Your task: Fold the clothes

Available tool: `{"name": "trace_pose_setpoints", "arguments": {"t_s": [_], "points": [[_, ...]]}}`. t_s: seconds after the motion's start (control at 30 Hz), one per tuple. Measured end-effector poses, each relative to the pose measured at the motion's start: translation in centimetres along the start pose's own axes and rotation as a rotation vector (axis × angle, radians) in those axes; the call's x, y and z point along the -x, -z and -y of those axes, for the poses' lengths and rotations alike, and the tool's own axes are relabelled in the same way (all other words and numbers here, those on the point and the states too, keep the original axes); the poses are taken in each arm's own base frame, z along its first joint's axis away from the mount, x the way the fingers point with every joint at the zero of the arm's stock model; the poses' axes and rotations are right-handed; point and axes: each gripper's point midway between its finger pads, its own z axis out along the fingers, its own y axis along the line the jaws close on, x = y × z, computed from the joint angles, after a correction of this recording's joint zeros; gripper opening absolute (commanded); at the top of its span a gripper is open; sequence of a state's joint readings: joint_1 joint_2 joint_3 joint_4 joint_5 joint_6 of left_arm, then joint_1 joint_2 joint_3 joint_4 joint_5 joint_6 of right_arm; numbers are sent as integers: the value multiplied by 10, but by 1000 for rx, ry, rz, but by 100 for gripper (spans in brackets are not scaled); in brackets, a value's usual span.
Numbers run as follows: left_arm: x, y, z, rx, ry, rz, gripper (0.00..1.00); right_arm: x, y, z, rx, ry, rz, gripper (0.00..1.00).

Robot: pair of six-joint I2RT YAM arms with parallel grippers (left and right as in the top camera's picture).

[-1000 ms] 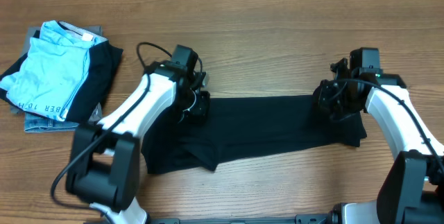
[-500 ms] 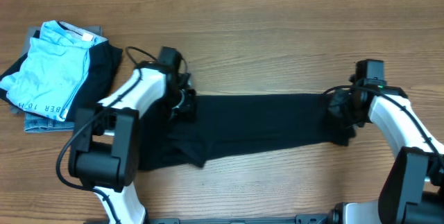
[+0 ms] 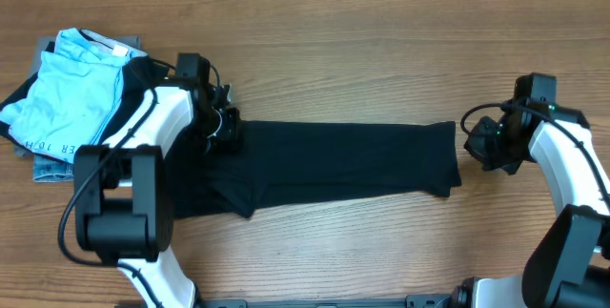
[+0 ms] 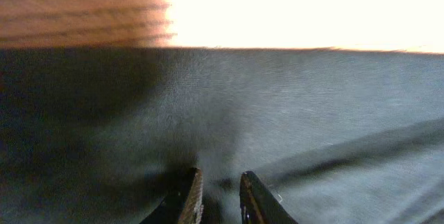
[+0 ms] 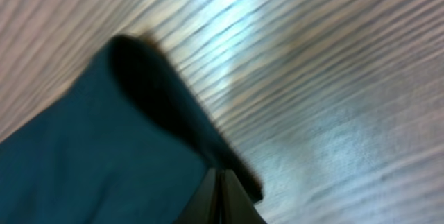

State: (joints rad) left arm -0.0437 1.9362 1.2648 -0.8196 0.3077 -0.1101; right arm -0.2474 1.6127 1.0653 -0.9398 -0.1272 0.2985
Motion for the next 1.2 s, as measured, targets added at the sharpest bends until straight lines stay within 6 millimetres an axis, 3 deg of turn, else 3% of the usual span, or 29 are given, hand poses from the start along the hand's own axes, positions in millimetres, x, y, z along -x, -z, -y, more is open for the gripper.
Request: {"name": "trace_pose_setpoints", "arguments": {"t_s": [0.07,0.17,0.23,0.3,0.4,0.47,0.77,1.03,1.2], "points": [[4,15,5,1,3,37,34,-14,5,-3,8,2,-66,4],[11,54,16,-3,0,131,45,-31,7,-8,44,8,-139,4],[12,77,19,13,3,182,46,-34,7,-15,85,26,-154,4],[12,86,19,25,12,198,43,-32,7,-24,126,53,-146,4],[4,82,17,34,32,159,31,-33,0,-38,179,98,-129,4],[-3,74,14,39,44,112,29,-36,-6,-43,197,120,-124,4],[-33,43,5,87,41,-66,29,-64,-41,-45,223,180,-142,4],[-36,48,-14,108,93,-79,23,-72,-62,-26,160,74,-135,4],[-32,57,-43,106,188,-58,22,-67,-64,-21,199,-11,-151,4]]}}
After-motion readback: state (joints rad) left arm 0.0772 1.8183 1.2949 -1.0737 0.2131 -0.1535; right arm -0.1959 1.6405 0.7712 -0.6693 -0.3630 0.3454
